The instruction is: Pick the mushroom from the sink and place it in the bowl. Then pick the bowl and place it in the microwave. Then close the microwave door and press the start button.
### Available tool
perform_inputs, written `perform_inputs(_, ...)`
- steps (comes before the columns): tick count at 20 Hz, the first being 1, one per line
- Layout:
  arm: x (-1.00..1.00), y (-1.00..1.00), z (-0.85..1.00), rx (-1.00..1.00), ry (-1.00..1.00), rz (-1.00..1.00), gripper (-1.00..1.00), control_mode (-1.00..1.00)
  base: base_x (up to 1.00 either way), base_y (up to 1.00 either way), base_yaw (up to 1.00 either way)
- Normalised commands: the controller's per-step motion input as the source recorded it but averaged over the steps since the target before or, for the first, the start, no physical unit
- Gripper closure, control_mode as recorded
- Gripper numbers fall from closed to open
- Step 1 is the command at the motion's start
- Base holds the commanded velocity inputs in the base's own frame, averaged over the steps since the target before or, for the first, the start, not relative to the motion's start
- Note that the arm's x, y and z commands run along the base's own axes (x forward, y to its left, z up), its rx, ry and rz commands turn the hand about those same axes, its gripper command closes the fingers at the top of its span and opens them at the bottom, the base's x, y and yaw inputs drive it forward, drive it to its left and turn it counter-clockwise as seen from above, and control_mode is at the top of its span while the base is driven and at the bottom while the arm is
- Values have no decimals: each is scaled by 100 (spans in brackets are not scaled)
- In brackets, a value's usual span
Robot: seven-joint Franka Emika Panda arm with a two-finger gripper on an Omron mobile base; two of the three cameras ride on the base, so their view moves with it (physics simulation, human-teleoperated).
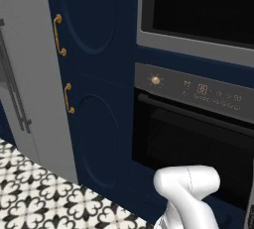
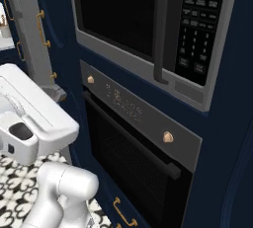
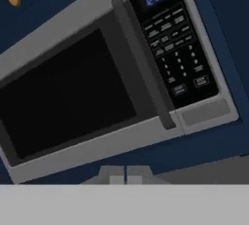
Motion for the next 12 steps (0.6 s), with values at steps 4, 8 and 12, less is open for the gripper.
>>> perform_inputs(4, 22, -10, 0, -30, 20, 1, 100, -100, 0, 0, 0)
perform_inputs(8, 20, -21, 0, -36, 30, -3, 100, -100, 0, 0, 0)
perform_inputs(12, 0, -62, 0, -16, 16, 0, 100, -100, 0, 0, 0)
